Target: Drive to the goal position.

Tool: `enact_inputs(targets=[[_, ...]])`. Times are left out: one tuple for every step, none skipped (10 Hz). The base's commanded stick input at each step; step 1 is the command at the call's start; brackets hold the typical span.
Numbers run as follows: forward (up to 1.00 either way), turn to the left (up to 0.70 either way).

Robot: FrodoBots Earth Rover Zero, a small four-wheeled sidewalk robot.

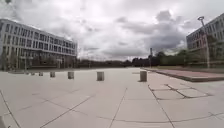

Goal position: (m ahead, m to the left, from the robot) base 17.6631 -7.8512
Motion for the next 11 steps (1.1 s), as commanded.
enact_inputs(targets=[[0.0,0.0],[0.3,0.0],[0.68,0.0],[0.7,0.0],[0.7,0.0],[0.7,0.0],[0.7,0.0],[0.7,0.0],[0.7,0.0],[0.7,0.0],[0.7,0.0]])
